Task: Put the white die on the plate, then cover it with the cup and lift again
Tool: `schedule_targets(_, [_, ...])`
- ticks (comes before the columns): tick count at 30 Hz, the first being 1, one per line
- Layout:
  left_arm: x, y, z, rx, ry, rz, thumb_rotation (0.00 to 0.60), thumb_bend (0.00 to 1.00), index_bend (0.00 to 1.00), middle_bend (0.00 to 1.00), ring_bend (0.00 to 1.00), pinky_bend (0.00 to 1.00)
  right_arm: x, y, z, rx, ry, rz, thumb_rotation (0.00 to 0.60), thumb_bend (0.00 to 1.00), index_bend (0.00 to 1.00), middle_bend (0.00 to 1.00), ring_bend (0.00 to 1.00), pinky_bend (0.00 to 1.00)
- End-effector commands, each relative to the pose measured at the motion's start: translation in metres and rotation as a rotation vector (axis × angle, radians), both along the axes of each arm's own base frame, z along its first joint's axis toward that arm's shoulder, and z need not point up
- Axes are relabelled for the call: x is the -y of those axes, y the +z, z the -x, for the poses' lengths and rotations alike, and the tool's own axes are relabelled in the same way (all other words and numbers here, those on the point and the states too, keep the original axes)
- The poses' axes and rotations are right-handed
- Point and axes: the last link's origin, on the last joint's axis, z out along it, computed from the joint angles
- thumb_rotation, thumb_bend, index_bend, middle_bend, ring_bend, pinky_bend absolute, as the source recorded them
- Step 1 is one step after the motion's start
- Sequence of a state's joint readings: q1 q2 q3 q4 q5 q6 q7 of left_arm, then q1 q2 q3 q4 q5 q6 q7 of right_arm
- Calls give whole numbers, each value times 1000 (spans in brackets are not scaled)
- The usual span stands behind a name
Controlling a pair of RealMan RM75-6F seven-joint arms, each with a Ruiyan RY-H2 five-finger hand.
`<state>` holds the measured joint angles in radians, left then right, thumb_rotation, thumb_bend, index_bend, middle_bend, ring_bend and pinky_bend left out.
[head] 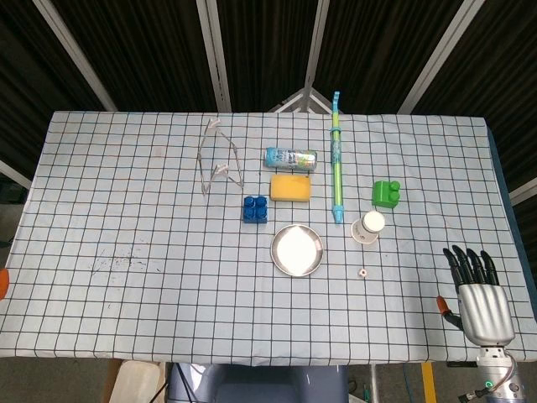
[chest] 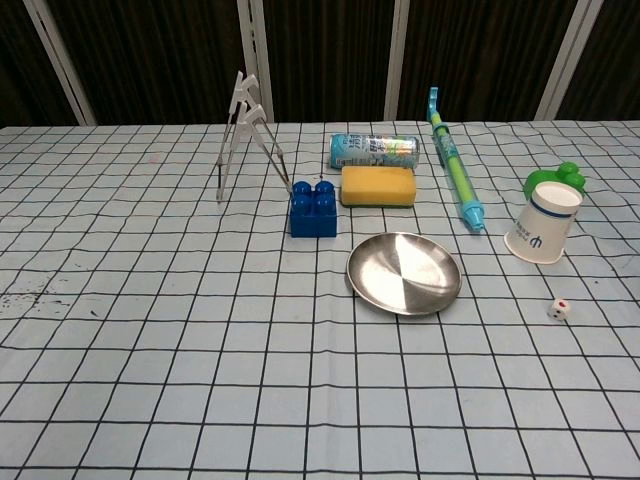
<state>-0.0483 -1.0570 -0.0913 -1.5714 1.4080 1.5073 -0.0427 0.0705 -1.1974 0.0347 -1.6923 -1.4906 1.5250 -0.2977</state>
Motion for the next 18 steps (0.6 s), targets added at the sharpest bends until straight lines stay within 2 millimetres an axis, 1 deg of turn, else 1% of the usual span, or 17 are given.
schedule_targets(1, [-3, 0, 1, -1, 9, 1, 600, 695, 277, 0, 0, 118, 1, -1, 2, -5, -8, -3, 600, 320, 83, 98, 66, 0])
schedule_targets(6, [-2, -6, -3, -13, -10, 21, 600, 695, 277, 0, 0, 118, 0, 0, 3, 5, -20, -1, 600, 320, 84, 97, 67, 0])
schedule_targets(13, [-1, -8, -5, -22, -18, 22, 600, 695, 277, 0, 0, 118, 1, 1, 8, 24, -39, -24, 600, 320, 138, 98, 66, 0])
schedule_targets(16, [-2, -8, -4, -11, -6, 26, 600, 695, 277, 0, 0, 118, 5, -4, 6, 31, -28, -33, 600, 320, 165, 98, 70, 0])
schedule_targets(18, [-3, -7, -3, -4, 0, 21, 600, 695, 277, 0, 0, 118, 8, -12, 5, 46, -24, -52, 600, 319, 177, 98, 73, 0])
